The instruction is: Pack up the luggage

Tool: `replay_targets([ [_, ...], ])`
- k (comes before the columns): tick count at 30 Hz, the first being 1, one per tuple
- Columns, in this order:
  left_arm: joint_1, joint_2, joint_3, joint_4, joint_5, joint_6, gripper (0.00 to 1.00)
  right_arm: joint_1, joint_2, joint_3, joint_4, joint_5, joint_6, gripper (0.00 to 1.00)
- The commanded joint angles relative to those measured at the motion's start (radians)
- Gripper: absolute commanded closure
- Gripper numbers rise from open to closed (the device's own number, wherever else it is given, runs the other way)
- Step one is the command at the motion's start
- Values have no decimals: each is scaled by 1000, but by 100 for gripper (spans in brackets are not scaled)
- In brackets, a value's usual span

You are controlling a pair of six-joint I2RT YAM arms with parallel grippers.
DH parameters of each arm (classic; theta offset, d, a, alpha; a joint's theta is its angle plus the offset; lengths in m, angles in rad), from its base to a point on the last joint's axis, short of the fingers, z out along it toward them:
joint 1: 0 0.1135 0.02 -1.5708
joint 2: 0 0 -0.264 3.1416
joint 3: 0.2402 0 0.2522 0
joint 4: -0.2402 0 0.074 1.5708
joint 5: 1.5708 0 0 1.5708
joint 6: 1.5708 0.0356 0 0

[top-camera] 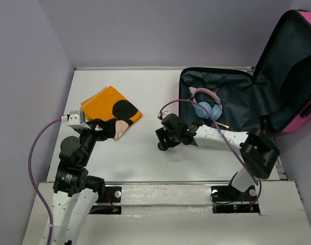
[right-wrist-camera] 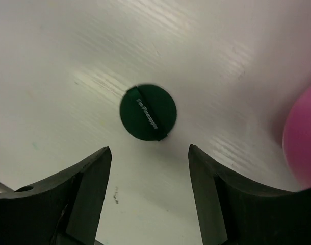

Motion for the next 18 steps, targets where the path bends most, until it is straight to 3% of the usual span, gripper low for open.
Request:
replay_targets([
  [1, 8, 6, 37, 38, 10, 5, 1, 24, 65, -20, -16, 7, 15, 32],
  [16, 8, 10, 37, 37, 8, 3, 1, 84, 268, 63, 47, 67, 14, 34],
  [18, 8, 12, 37, 38, 8, 3, 1, 84, 283, 77, 50, 70, 9, 39],
])
